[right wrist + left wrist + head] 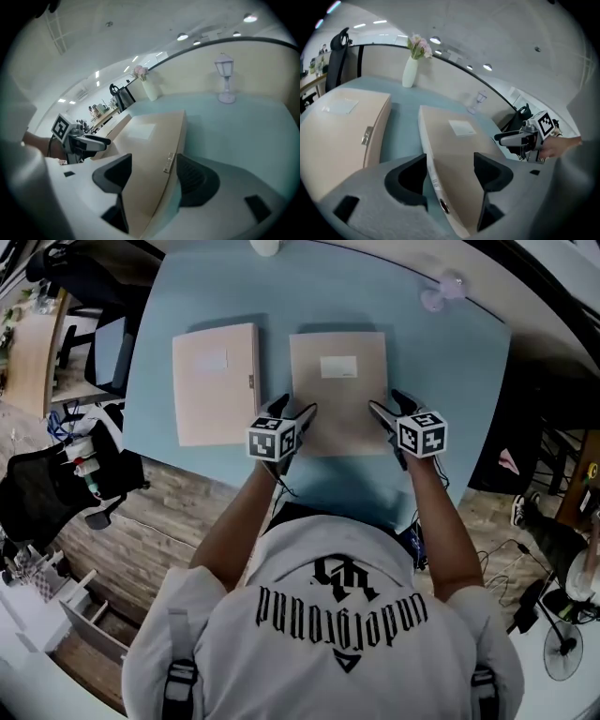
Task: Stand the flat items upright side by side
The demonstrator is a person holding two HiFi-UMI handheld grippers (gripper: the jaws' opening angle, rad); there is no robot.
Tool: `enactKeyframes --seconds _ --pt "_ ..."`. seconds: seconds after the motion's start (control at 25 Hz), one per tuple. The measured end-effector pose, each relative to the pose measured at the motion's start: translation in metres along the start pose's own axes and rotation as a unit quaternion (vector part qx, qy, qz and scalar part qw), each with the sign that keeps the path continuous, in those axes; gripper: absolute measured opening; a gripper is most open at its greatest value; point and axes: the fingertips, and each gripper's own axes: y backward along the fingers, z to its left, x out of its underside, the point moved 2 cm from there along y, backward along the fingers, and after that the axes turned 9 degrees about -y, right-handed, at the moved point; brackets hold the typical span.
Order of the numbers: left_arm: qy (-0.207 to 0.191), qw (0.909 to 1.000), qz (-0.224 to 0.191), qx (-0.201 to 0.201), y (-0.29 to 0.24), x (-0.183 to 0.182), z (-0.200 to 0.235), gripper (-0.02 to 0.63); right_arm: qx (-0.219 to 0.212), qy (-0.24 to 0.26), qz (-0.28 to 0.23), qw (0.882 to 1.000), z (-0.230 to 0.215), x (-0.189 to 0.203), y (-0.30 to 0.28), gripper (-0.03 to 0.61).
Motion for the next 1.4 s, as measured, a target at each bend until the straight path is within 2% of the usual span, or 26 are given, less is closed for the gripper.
enactKeyframes --seconds 0.16,0.28,0.44,0.64,0.76,0.88,1.04,1.2,1.4 --pt "0.053 0.9978 0.028 0.026 -0.023 0.011 0.012 0.328 -0.003 -0.039 0.033 0.999 -0.015 0.008 -0.022 0.295" --pt "0.078 0.9948 0.041 0.052 -0.034 0.015 0.013 0.324 -0.014 -0.066 0.055 0.996 -0.020 0.015 -0.034 0.296" --pt "0.077 0.9938 0.049 0.063 -0.037 0.017 0.012 0.318 -0.020 -0.075 0.062 0.995 -0.023 0.017 -0.037 0.305" --pt "0.061 0.9953 0.054 0.053 -0.036 0.012 0.007 0.302 -0.007 -0.072 0.057 0.996 -0.020 0.017 -0.031 0.293" --pt "0.028 0.9972 0.048 0.050 -0.032 -0.002 -0.005 0.299 0.008 -0.058 0.035 0.998 -0.019 0.010 -0.014 0.291" --pt "-0.023 0.9980 0.032 0.050 -0.030 -0.025 -0.026 0.298 0.032 -0.035 -0.002 0.999 -0.021 0.001 0.015 0.290" --pt "-0.094 0.9941 0.004 0.053 -0.029 -0.058 -0.065 0.295 0.080 0.000 -0.059 0.995 -0.027 -0.007 0.065 0.285" --pt "-0.160 0.9852 -0.029 0.053 -0.028 -0.087 -0.108 0.290 0.142 0.042 -0.120 0.982 -0.033 -0.010 0.116 0.281" --pt "-0.241 0.9671 -0.067 0.045 -0.027 -0.110 -0.155 0.287 0.215 0.087 -0.188 0.954 -0.042 -0.006 0.166 0.278"
